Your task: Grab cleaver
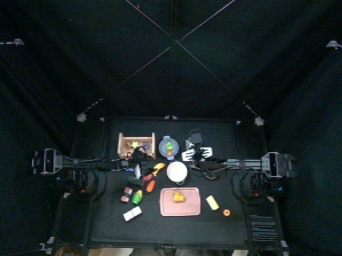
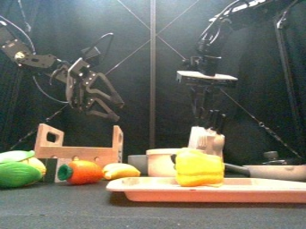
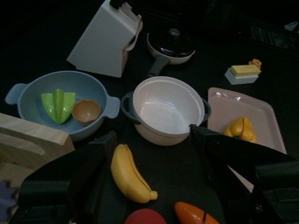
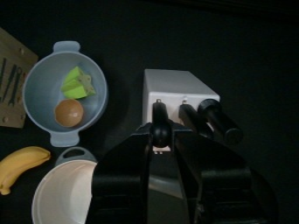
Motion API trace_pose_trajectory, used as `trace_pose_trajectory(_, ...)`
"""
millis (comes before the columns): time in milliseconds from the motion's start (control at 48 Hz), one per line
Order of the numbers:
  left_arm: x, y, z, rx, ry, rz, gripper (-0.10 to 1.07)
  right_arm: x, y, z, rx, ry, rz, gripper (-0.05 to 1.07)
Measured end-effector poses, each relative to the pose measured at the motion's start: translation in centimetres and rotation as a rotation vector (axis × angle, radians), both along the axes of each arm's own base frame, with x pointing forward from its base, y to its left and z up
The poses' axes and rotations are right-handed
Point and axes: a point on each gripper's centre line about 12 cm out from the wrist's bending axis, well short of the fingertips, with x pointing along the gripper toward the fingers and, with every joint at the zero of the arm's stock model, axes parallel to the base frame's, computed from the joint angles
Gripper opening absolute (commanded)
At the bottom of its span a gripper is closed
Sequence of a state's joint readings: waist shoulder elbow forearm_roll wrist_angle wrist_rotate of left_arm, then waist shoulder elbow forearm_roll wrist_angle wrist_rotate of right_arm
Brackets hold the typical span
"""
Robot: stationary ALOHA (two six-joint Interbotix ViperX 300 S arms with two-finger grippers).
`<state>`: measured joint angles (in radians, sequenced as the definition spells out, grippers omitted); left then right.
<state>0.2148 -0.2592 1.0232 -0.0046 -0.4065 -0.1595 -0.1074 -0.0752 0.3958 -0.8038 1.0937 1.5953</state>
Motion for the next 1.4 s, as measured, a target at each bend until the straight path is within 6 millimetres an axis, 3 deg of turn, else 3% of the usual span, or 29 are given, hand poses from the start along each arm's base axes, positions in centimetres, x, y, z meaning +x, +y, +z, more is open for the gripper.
trace_pose_trajectory(917, -0.1, -0.1, -0.2, -0.001, 0.004, -0.002, 1.00, 0.3, 2.1, 2.2, -0.036, 0.015, 0.007, 0.57)
trace_pose_trajectory(1396, -0.2, 0.0, -0.2, -0.002, 0.006, 0.001, 1.00, 0.0, 4.1, 4.6, -0.067, 0.006, 0.020, 0.57)
